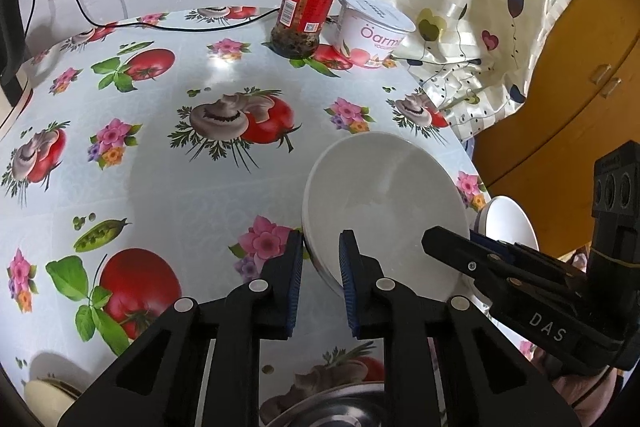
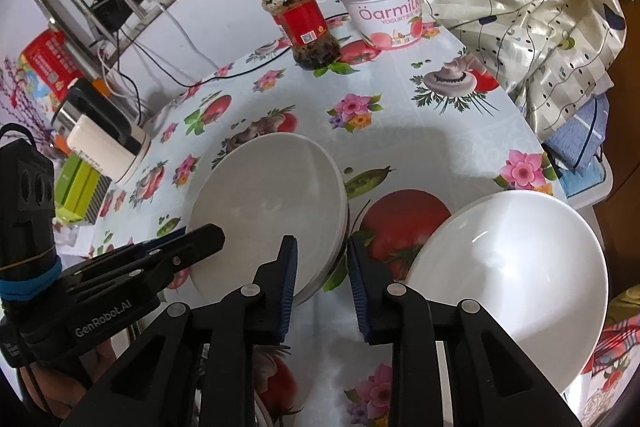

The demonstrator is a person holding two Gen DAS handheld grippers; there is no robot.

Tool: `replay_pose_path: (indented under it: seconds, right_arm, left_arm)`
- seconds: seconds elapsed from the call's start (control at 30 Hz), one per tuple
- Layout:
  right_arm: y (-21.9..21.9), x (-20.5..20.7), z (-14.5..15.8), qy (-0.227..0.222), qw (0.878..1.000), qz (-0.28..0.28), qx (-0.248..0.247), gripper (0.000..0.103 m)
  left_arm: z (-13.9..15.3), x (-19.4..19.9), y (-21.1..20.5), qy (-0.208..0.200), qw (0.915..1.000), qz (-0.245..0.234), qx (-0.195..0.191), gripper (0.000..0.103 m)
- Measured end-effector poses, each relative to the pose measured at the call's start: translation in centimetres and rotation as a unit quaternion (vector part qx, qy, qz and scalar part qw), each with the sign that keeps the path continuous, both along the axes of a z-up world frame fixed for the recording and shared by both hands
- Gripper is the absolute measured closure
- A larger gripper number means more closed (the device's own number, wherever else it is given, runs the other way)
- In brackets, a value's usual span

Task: Organize plates and bowls
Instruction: 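Lift the white bowl and carry it over the steel bowl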

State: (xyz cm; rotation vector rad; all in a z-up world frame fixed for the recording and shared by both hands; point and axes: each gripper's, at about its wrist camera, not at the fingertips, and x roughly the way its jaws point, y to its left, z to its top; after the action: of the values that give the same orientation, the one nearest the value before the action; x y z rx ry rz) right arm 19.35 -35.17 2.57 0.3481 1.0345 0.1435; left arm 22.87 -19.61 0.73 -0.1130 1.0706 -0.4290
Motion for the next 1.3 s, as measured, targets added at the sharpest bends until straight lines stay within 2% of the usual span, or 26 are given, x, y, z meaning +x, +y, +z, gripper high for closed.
replay_pose_path:
  seconds: [0.47,1.3]
  right_arm:
    - [0.7,-0.5,1.8,-0.010,1.000,0.009,-0.008,0.081]
    - [4.0,-6.0,6.3,-0.037,0.998,0.041,-0.011,0.081]
  left_arm:
    - [1.7,-1.4,0.8,-0.012,0.9999,0.002,-0.002,0.084]
    - [5.1,-7.8,3.8,-0.035,0.9993,0.015,-0.007,0.084]
